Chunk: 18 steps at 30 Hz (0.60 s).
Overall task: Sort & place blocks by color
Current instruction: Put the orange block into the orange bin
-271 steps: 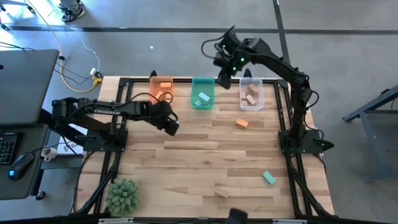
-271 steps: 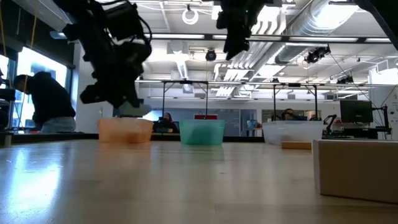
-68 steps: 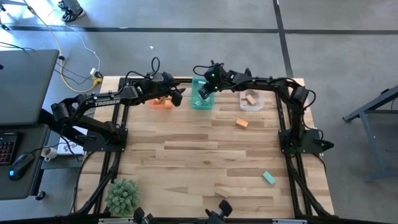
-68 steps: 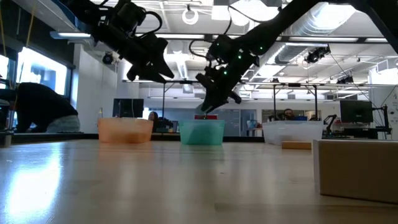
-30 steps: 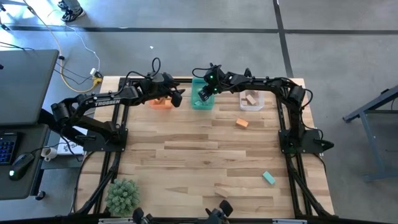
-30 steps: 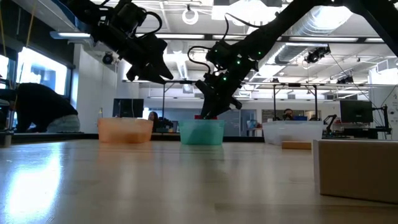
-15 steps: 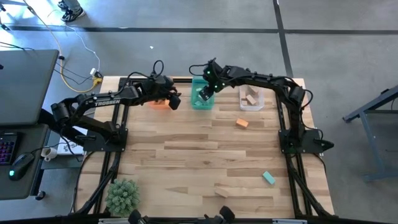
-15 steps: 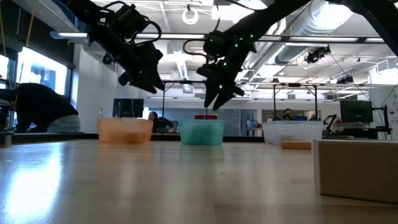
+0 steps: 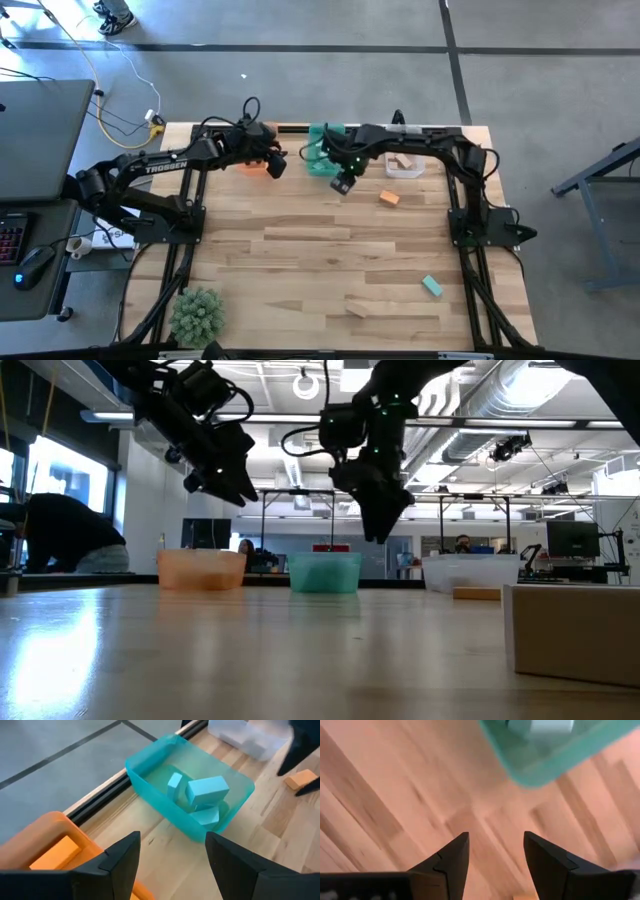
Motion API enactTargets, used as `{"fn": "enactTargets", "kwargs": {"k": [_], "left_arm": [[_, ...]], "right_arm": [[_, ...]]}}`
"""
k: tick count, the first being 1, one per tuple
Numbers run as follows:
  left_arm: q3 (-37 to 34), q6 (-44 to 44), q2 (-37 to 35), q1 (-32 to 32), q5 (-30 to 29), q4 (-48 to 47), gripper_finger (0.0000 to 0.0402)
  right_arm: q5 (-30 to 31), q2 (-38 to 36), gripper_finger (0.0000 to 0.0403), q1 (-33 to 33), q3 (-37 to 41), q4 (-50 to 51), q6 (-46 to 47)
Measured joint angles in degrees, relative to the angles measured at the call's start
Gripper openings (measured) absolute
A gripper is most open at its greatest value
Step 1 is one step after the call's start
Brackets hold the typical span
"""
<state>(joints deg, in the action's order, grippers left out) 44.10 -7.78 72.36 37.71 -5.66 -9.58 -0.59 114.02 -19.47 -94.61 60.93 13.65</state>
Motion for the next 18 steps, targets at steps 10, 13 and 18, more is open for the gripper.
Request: {"fn": "enactTargets", "kwargs": {"k": [10,13,18], "left_arm": [[0.0,2.34,-0.04,-1.32,0.08,-1.38,0.0211],[0.0,2.44,-0.04,-1.85,0.05,-1.57,0.0211],[0.0,2.45,-0.04,-2.54,0.05,-1.56,0.0211]], "right_arm": [[7.97,0.0,0.0172,7.35,0.0,11.74,0.5],[11.64,0.0,0.0172,9.3,0.0,16.13,1.9],[17.11,-0.15,0.0172,11.89,0.09,22.58,4.41]]}}
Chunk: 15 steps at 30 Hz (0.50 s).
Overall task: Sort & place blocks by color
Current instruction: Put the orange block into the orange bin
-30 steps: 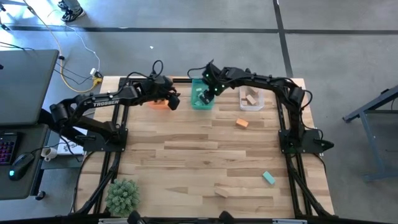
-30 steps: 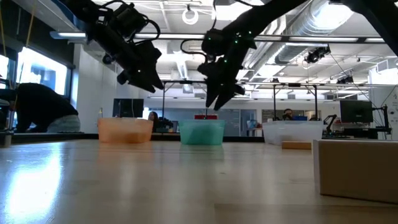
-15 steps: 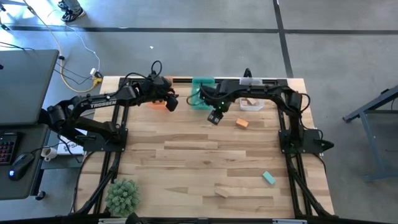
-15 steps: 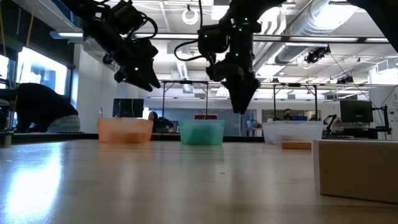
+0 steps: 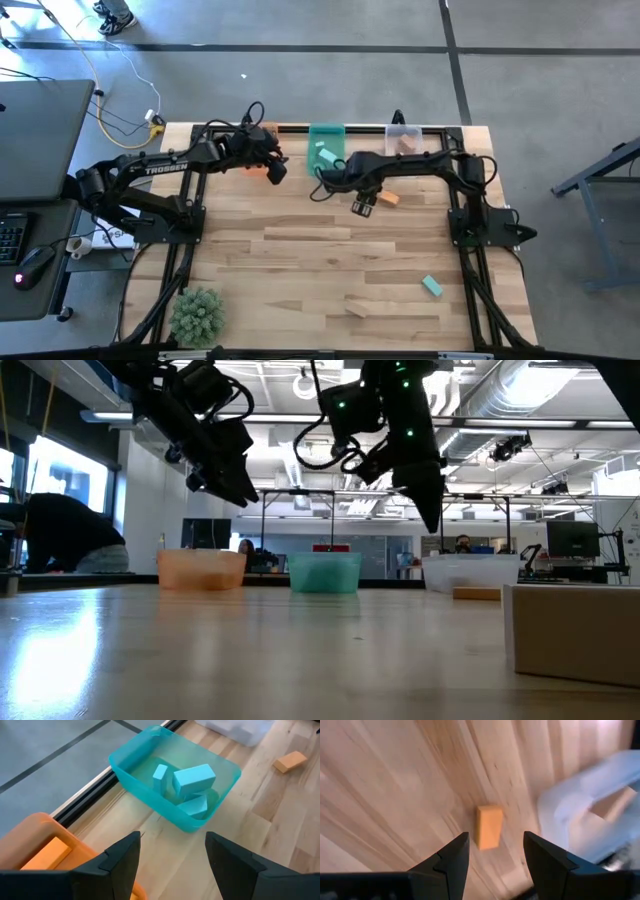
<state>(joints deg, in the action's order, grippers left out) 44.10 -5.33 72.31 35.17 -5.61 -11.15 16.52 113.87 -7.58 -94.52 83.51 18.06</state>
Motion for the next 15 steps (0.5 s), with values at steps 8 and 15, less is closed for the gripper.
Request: {"fn": "enactTargets", "kwargs": {"k": [8,15], "left_arm": [[0.0,-0.01,0.0,-0.15,0.0,0.25,0.0211],[0.0,-0.01,0.02,-0.15,-0.07,1.01,0.0211]], "right_arm": [[2.57,-6.98,0.0171,2.01,8.39,-0.31,5.25],[2.03,-17.05,0.0171,1.9,18.73,-7.21,7.66]]}}
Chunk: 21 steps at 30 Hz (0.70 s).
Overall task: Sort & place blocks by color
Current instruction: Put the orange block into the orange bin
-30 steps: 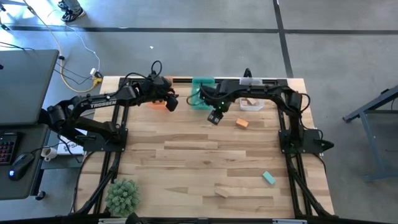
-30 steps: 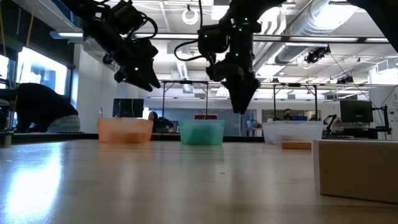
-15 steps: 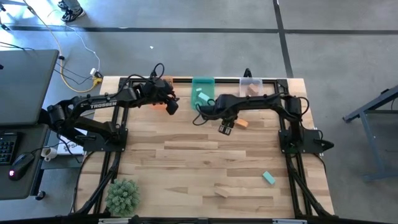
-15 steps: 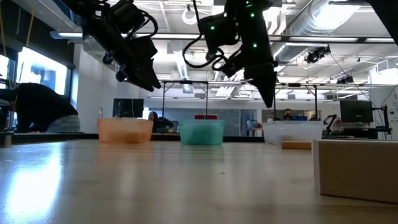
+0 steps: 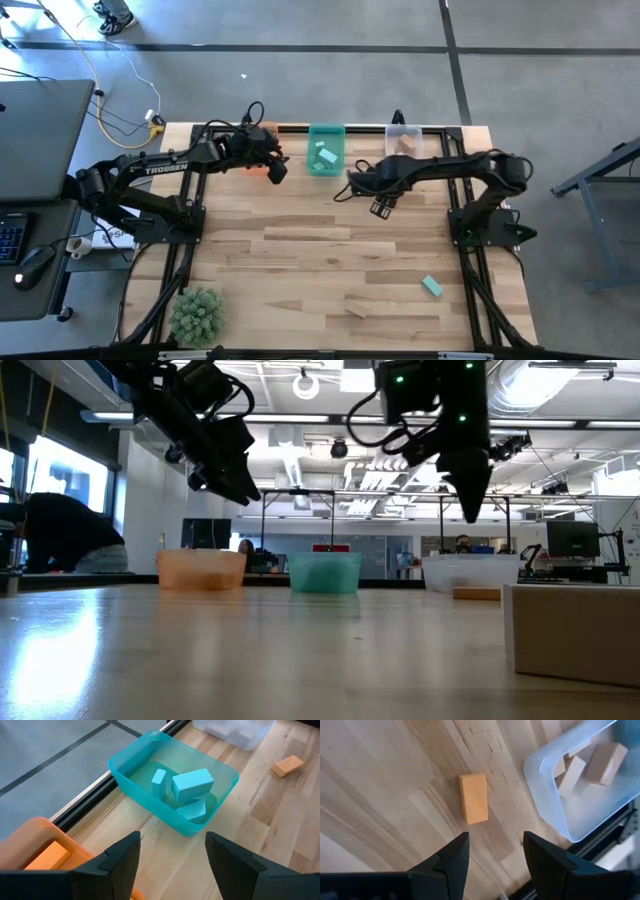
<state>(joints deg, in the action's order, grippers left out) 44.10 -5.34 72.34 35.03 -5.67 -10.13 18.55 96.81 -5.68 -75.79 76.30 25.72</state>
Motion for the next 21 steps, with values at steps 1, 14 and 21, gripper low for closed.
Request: {"fn": "enactTargets", "kwargs": {"k": [1,14,21], "left_arm": [[0.0,-0.04,0.0,0.0,-0.02,0.0,0.0211],[0.0,-1.3,0.0,0.0,-0.12,0.11,0.0211],[0.0,-2.11,0.0,0.0,-0.13,0.11,0.0211]], "right_arm": [[-0.29,-1.63,0.0171,-0.14,1.56,-1.29,0.1],[-11.36,-19.65,0.0176,-5.87,21.04,-19.6,0.75],[-15.38,-21.12,0.0221,-10.06,26.47,-28.33,-2.91]]}}
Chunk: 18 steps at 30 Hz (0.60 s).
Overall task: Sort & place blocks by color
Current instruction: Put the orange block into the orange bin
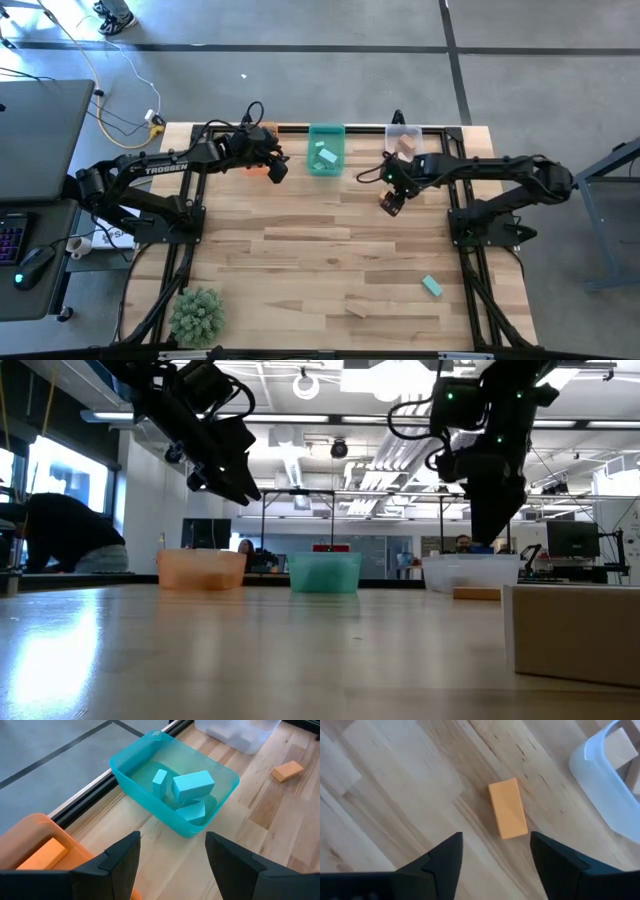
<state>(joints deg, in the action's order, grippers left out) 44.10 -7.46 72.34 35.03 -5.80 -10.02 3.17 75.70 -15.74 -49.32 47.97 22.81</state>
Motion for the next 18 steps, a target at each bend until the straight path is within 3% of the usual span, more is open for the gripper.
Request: {"fn": "enactTargets", "kwargs": {"k": [5,18], "left_arm": [[0.0,-0.54,0.02,0.0,0.02,0.0,0.0211],[0.0,-1.97,0.02,0.0,0.02,0.0,0.0211]], "right_arm": [[0.01,0.48,0.0246,-1.33,3.14,-4.69,-3.92],[2.71,0.53,0.0248,-2.02,10.73,-15.05,-7.77]]}}
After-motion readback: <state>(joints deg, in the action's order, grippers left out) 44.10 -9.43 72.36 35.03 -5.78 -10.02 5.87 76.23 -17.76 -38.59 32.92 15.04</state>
